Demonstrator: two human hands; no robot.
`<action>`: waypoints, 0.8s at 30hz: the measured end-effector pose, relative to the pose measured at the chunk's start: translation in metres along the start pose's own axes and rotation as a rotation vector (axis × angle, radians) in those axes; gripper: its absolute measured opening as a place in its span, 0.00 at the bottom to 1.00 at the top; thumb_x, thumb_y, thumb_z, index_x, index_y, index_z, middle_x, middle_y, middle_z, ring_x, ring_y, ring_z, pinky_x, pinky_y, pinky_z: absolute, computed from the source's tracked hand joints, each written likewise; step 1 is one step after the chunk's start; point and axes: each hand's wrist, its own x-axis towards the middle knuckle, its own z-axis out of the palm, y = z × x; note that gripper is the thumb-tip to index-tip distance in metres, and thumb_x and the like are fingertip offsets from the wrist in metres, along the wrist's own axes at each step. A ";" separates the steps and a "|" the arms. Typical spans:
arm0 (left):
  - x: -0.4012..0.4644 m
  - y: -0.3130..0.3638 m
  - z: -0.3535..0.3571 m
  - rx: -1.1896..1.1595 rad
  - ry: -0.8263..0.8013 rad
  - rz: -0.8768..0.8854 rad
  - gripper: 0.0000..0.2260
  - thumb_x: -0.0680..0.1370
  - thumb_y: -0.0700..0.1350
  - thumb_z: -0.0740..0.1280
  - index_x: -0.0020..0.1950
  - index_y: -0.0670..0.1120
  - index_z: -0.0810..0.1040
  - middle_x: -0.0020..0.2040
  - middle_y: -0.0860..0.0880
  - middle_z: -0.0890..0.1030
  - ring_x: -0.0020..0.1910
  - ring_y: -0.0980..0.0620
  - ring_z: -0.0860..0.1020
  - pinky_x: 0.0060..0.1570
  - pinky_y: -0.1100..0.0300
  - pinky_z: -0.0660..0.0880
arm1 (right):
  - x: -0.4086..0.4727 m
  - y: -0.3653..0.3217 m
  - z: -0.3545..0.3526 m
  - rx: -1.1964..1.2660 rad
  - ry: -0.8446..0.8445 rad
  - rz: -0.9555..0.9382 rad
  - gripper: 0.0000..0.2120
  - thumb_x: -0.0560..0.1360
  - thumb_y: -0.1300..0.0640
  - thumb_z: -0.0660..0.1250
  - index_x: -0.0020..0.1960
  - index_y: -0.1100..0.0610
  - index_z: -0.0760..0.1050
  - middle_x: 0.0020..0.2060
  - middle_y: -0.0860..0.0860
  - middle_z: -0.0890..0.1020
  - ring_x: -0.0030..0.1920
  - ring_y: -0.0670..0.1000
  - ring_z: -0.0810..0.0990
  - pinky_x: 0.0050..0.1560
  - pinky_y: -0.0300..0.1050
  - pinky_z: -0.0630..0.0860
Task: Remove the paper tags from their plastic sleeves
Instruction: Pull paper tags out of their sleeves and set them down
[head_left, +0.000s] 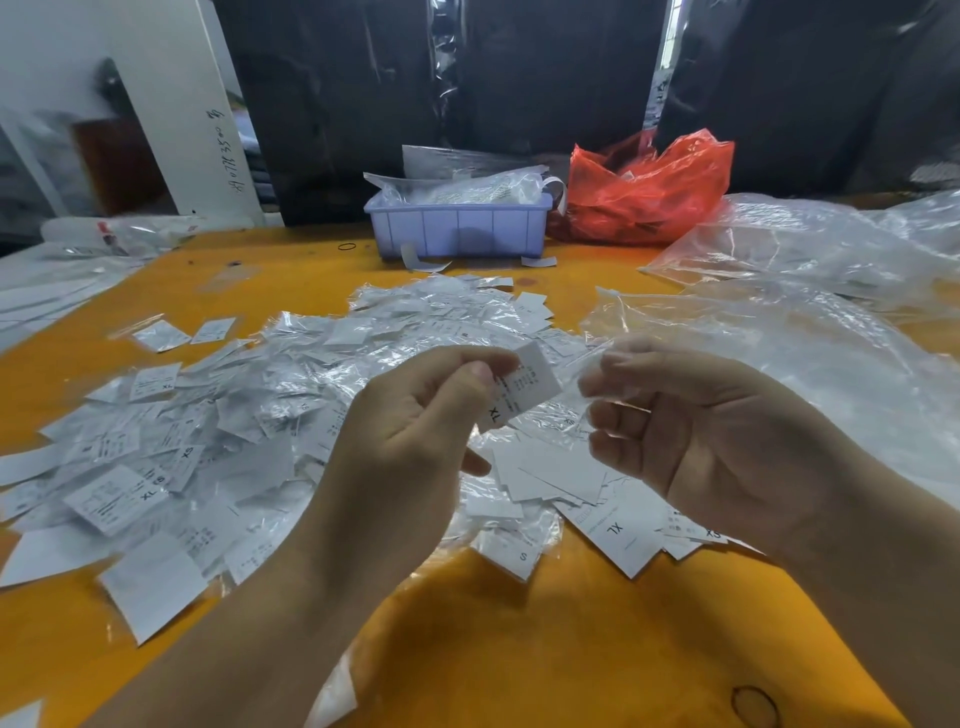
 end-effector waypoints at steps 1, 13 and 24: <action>0.001 0.000 0.000 -0.002 0.015 0.001 0.10 0.76 0.51 0.62 0.49 0.56 0.84 0.43 0.65 0.81 0.43 0.62 0.80 0.32 0.66 0.77 | 0.000 0.000 0.000 -0.003 0.005 0.003 0.07 0.67 0.60 0.68 0.44 0.57 0.74 0.36 0.54 0.80 0.33 0.50 0.78 0.32 0.42 0.79; 0.007 -0.005 -0.003 -0.117 -0.026 -0.128 0.11 0.75 0.35 0.70 0.42 0.51 0.83 0.41 0.52 0.86 0.45 0.51 0.84 0.41 0.62 0.81 | 0.001 0.007 0.000 -0.173 -0.031 0.006 0.10 0.61 0.60 0.73 0.42 0.61 0.81 0.35 0.59 0.81 0.29 0.51 0.78 0.30 0.43 0.80; 0.009 -0.002 -0.007 0.048 -0.112 -0.095 0.03 0.76 0.47 0.71 0.43 0.50 0.81 0.39 0.53 0.84 0.35 0.58 0.80 0.35 0.70 0.74 | 0.001 0.007 0.002 -0.070 -0.047 0.008 0.12 0.61 0.61 0.73 0.42 0.63 0.76 0.38 0.60 0.83 0.35 0.53 0.83 0.38 0.46 0.82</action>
